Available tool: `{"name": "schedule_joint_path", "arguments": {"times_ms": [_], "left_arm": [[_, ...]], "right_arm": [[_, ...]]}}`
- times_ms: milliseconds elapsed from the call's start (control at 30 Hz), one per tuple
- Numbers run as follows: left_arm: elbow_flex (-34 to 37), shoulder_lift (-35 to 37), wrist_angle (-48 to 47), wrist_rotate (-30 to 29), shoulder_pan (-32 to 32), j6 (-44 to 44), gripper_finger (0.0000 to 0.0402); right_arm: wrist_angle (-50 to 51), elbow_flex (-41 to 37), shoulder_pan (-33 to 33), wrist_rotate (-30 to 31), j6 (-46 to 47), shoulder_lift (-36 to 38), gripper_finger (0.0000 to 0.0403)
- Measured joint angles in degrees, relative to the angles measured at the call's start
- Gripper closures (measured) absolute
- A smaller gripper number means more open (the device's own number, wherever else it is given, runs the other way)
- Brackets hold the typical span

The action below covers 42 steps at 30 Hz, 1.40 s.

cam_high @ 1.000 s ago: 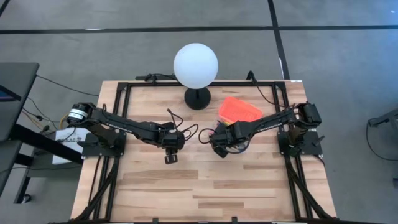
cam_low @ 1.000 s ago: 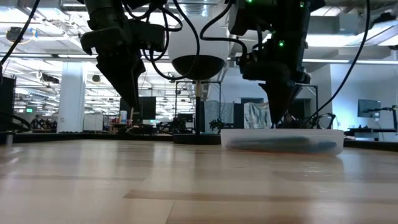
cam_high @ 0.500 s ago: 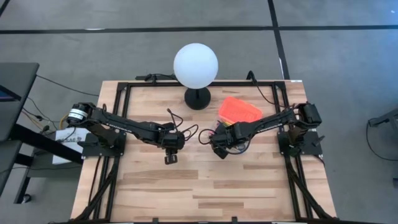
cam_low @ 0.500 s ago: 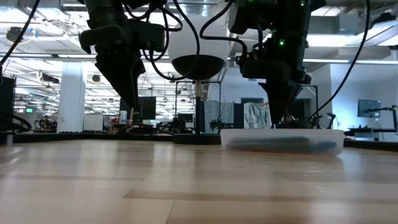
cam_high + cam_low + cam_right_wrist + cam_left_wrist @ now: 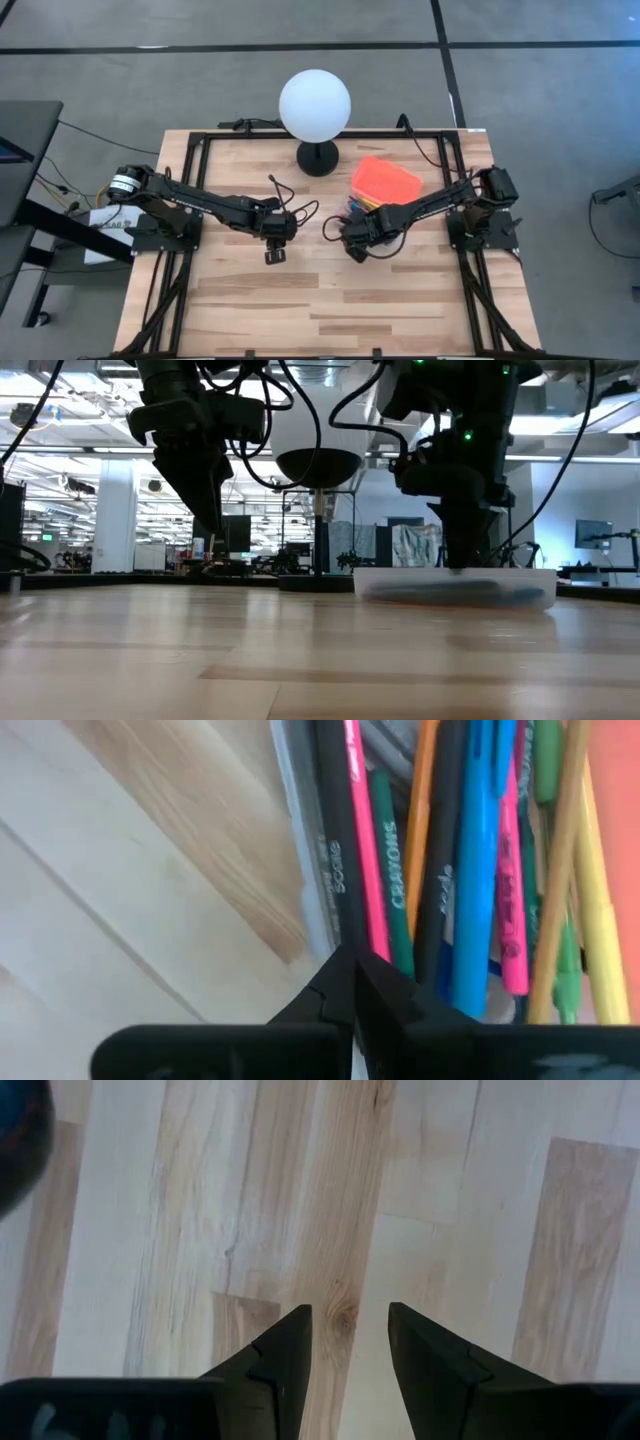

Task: Pick & place school supplies into a supply box
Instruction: Move the orange supply box to the center of the table

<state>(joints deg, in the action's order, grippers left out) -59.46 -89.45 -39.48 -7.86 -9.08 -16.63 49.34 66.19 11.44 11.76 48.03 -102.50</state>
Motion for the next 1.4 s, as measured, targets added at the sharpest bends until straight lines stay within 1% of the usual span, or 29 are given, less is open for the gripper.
{"name": "schedule_joint_path", "arguments": {"times_ms": [133,300,533,800,967,1033,1100,1200,1333,1400], "left_arm": [[0.00,0.00,0.00,-0.02,0.02,0.14,0.0272],[0.00,0.00,-0.02,-0.02,0.00,-0.17,0.0272],[0.00,2.16,-0.20,-0.50,0.00,-0.93,0.0272],[0.00,5.54,0.11,-3.34,0.00,-1.57,0.0272],[0.00,7.93,0.35,-5.36,0.00,-2.02,0.0272],[0.00,8.75,0.40,-5.92,0.00,-2.58,0.0272],[0.00,9.20,0.46,-6.12,0.00,-3.35,0.0272],[0.00,9.97,0.11,-6.14,-0.24,-4.34,0.0272],[-0.02,9.90,0.02,-6.45,-1.29,-5.02,0.0272],[-0.02,9.90,0.14,-6.58,-1.90,-5.46,0.0272]], "right_arm": [[-2.68,0.00,0.63,-0.18,0.53,0.00,0.0403],[-5.94,0.00,1.77,-2.59,0.57,0.00,0.0403],[-9.32,0.35,4.21,-3.65,0.17,0.00,0.0403],[-14.37,1.29,6.82,-4.37,-0.52,0.02,0.0403],[-19.30,2.53,8.14,-4.33,-4.34,0.04,0.0403],[-19.34,3.43,8.46,-2.91,-4.68,0.04,0.0403],[-16.89,4.44,8.57,0.99,-2.67,0.11,0.0403],[-9.32,5.29,7.91,5.66,1.88,0.13,0.0403],[3.70,5.32,5.53,6.27,9.21,0.13,0.0403],[7.20,4.71,4.03,6.34,11.26,0.13,0.0403]]}}
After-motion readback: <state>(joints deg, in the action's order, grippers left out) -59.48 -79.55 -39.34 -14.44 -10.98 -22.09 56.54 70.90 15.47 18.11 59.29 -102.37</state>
